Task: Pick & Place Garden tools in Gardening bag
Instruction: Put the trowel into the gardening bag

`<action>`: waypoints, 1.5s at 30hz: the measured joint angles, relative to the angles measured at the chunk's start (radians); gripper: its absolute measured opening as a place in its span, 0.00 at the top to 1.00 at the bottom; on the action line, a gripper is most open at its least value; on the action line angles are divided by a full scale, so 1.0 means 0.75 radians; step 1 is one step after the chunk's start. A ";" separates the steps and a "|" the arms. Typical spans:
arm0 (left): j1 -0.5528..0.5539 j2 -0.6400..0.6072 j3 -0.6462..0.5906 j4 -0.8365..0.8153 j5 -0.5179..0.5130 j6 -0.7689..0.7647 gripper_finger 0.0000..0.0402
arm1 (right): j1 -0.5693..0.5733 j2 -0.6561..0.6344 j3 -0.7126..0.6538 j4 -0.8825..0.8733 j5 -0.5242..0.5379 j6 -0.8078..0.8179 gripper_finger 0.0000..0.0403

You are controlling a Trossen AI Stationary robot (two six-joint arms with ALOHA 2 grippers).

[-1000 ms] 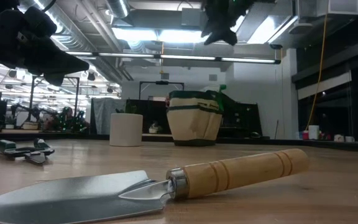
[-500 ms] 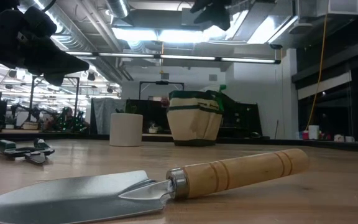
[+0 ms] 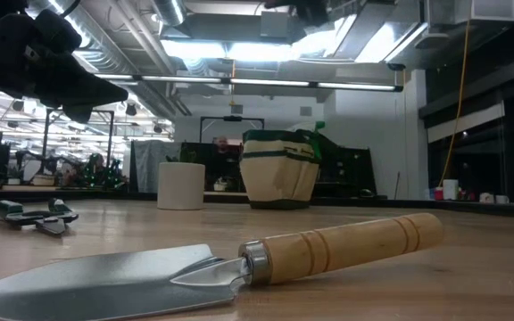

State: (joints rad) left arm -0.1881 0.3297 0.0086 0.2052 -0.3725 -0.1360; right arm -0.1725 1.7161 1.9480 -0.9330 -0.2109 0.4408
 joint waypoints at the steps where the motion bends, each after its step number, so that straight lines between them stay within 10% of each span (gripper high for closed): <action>1: 0.000 0.000 0.000 0.000 0.000 0.000 0.99 | 0.010 0.000 0.000 0.007 0.041 0.000 0.63; 7: 0.000 0.000 0.000 0.000 0.000 0.000 0.99 | 0.037 0.000 0.000 0.039 0.211 -0.045 0.63; 45: 0.000 0.000 0.001 0.000 0.000 0.000 0.99 | 0.467 0.001 -0.055 -0.380 0.153 -0.195 0.63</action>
State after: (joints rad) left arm -0.1883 0.3296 0.0090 0.2052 -0.3725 -0.1360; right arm 0.1778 1.7164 1.9069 -1.2180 -0.0961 0.2943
